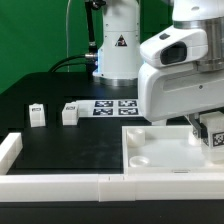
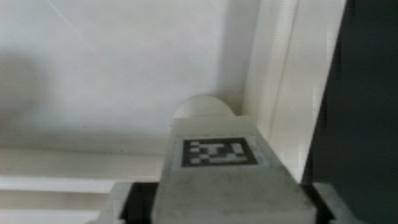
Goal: Assemble one leg
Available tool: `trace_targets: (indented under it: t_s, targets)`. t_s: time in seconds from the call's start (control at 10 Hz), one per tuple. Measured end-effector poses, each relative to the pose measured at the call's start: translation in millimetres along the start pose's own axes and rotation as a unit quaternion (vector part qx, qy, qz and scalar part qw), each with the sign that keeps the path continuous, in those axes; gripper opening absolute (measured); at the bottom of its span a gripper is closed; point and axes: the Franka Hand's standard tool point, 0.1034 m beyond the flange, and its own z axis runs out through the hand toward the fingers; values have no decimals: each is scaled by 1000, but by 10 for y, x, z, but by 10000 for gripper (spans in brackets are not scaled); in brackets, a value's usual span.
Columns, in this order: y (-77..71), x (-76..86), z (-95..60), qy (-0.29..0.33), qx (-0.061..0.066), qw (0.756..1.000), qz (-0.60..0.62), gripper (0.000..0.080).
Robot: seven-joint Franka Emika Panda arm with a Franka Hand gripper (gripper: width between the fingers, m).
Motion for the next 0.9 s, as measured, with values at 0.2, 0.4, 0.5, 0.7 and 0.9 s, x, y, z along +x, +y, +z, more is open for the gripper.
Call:
trace_targets:
  t_s: [0.2,0.4,0.5,0.7,0.9]
  targets:
    - [-22,6,7,7,-2,988,157,290]
    - [-38,18,12,17,-6,956,292,290]
    - [-42,22,16,18,-4,933,360,290]
    - [-40,38,27,19,0,873,488,291]
    - [-32,46,28,17,8,812,584,291]
